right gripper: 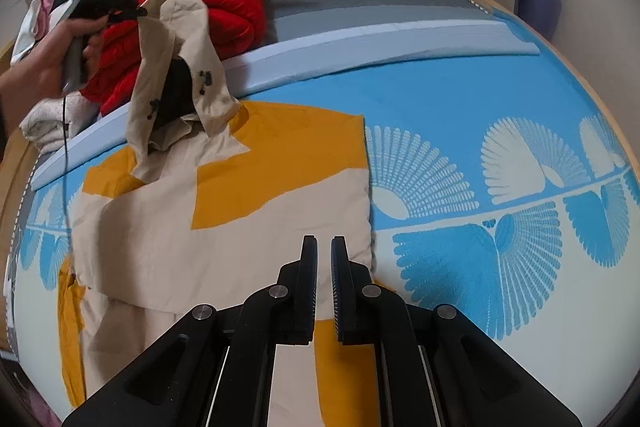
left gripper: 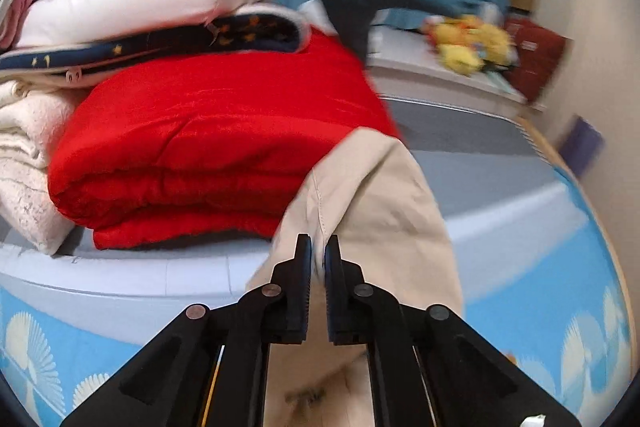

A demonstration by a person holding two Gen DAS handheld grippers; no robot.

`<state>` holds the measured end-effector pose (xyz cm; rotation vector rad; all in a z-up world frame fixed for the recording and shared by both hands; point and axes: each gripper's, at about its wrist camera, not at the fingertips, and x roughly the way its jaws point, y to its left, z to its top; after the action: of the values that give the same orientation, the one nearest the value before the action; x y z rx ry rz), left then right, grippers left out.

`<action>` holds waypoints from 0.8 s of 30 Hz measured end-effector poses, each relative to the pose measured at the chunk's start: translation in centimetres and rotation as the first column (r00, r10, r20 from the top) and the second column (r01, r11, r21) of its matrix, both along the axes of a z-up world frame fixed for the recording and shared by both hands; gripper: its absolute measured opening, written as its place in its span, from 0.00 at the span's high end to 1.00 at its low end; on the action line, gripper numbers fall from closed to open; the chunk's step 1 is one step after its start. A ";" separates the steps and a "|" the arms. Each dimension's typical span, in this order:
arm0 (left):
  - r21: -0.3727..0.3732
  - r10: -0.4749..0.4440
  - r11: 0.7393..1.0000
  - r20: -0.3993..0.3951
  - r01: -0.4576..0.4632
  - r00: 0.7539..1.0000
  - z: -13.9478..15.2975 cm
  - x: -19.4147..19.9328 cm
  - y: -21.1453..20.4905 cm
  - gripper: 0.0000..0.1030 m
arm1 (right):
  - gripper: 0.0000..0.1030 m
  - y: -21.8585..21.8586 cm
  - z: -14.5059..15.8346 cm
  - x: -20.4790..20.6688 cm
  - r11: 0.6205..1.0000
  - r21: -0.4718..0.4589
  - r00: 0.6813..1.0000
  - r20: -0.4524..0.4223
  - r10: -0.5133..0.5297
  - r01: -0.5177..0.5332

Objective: Fold large clothes
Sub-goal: 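Move the left tool to the beige hood and grasp it, then lift the hood with the left tool and lay it down onto the jacket body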

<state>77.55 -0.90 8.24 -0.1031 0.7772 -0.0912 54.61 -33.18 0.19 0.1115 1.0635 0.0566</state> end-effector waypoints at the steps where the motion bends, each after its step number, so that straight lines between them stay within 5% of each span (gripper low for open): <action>1: 0.002 -0.034 0.999 0.017 0.034 0.999 0.5 -1.9 -0.4 0.97 | 0.92 0.1 0.3 -0.1 1.000 0.006 1.000 0.007 0.002 -0.002; 8: 0.146 -0.267 0.957 0.098 0.252 0.959 0.7 -25.5 -3.5 0.99 | 0.89 1.5 2.6 -0.9 0.995 0.102 0.997 0.073 0.007 -0.014; 12: 0.205 -0.261 0.944 -0.009 0.258 0.965 -3.7 -34.4 -3.7 0.96 | 0.64 3.2 3.6 -1.7 0.978 0.198 0.992 0.118 0.037 -0.061; 15: 0.107 -0.194 0.971 -0.170 0.214 0.966 -6.9 -38.4 -1.8 0.87 | 0.54 4.5 3.6 -2.4 0.962 0.257 0.990 0.128 0.063 -0.094; 19: -0.079 -0.026 0.997 -0.246 0.006 0.969 -8.3 -38.8 2.1 0.74 | 0.53 6.0 1.9 -2.7 0.933 0.344 0.994 0.062 0.088 -0.104; 24: -0.323 0.093 0.922 -0.354 -0.215 0.930 -11.6 -35.6 6.8 0.74 | 0.53 7.6 -0.5 -2.1 0.923 0.376 0.995 -0.002 0.095 -0.087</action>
<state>41.90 5.85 -3.38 -0.5394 1.0834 -0.0630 52.49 -25.54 -0.26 0.4106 1.0679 0.3456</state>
